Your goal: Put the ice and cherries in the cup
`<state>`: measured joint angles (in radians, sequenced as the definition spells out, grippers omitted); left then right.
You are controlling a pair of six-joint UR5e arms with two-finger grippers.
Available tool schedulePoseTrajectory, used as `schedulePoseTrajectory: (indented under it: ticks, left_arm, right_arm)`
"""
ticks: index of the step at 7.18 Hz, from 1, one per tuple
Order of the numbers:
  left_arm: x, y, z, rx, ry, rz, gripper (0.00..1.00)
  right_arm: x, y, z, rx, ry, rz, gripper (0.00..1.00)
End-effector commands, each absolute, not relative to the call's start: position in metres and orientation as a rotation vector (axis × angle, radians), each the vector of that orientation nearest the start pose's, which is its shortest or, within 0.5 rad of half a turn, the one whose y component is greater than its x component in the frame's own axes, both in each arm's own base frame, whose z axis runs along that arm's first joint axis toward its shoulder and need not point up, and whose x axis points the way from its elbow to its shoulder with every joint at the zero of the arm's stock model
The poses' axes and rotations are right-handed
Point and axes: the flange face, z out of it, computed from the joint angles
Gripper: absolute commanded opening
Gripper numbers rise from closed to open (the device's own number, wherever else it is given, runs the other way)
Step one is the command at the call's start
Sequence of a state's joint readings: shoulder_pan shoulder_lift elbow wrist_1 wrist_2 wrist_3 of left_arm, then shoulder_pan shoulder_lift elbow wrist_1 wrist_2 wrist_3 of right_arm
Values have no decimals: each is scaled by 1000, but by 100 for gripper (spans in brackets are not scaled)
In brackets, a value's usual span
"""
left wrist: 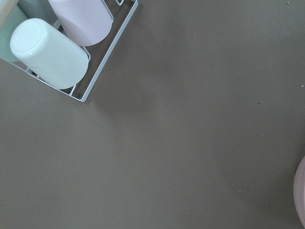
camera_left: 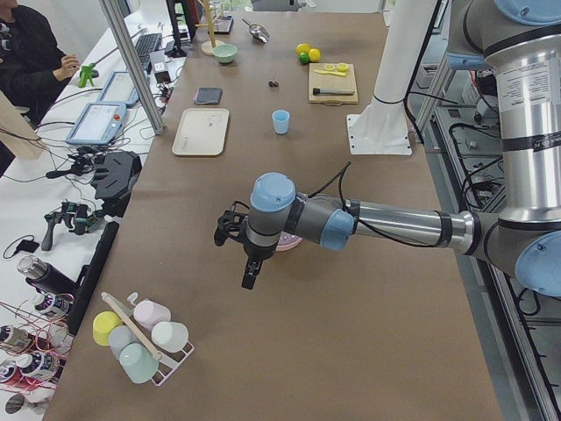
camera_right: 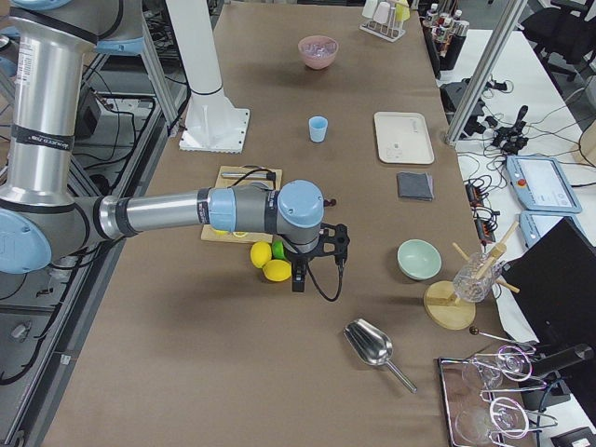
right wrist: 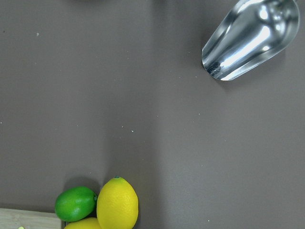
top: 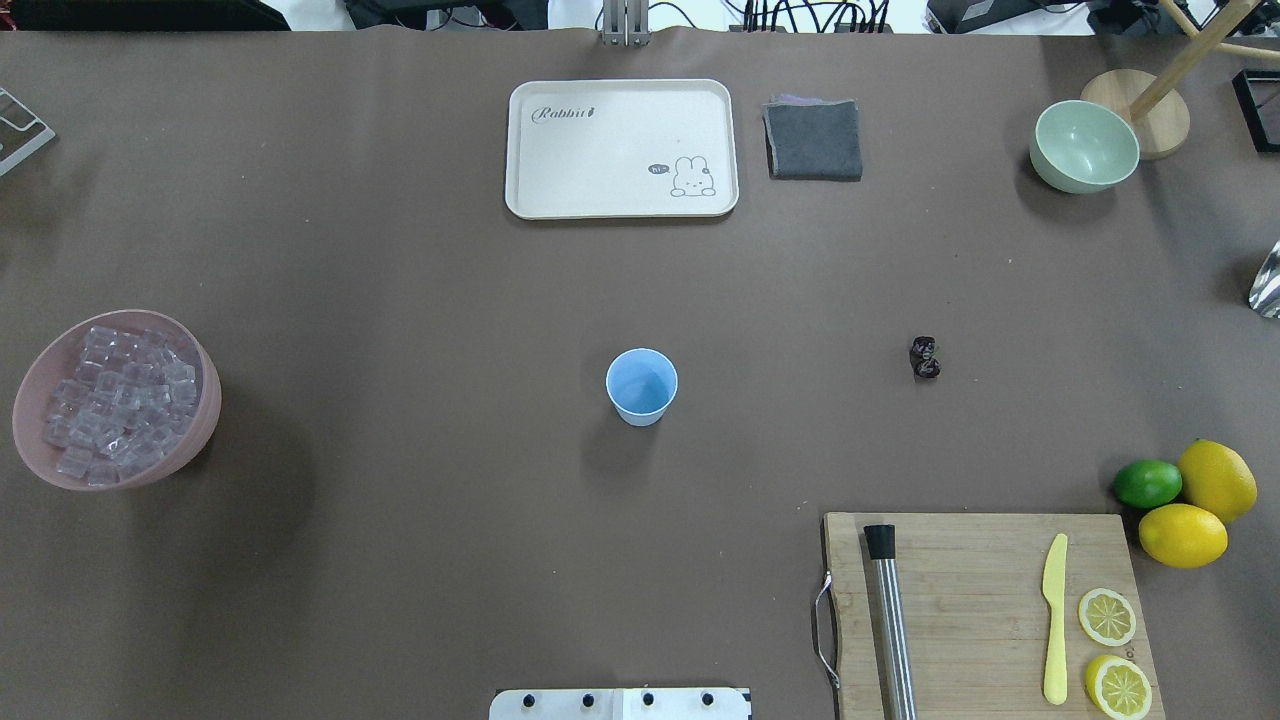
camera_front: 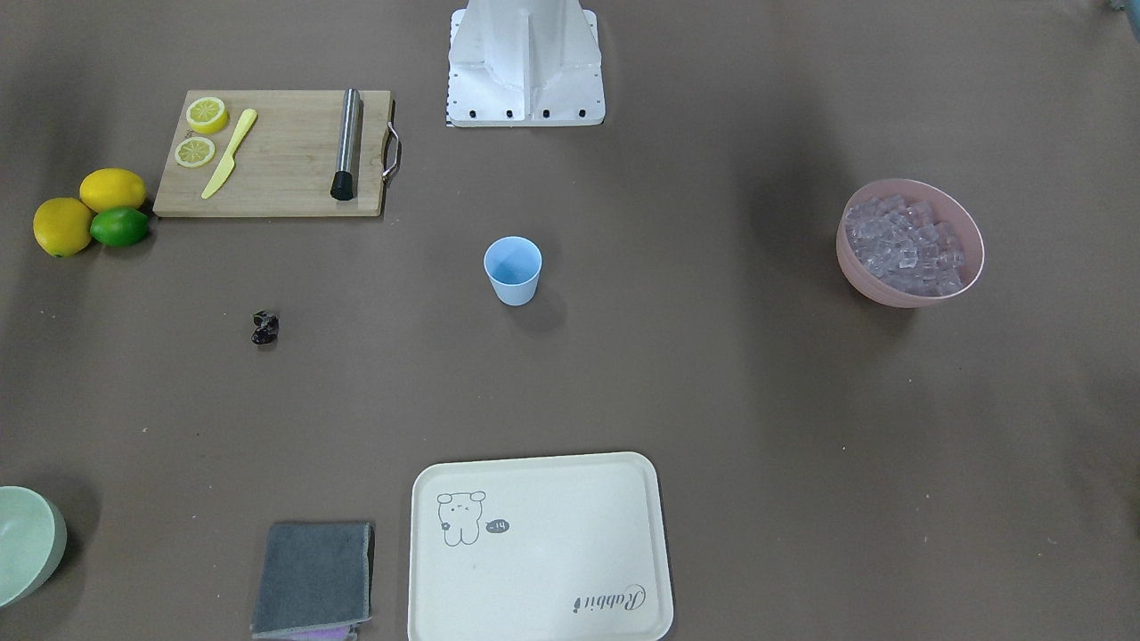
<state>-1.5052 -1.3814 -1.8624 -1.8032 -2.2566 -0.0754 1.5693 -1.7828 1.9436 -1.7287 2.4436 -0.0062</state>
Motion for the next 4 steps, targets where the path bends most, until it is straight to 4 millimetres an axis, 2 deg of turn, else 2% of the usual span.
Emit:
schedulePoseTrajectory:
  ticks: [1,4]
  left_arm:
    - [-42,-431,582,271,696,111,98]
    - [-42,-431,585,265,697,109,98]
  right_arm:
    - [56,-397,579,3,-873,-8,100]
    - [56,-397,578,6,-874,-9,100]
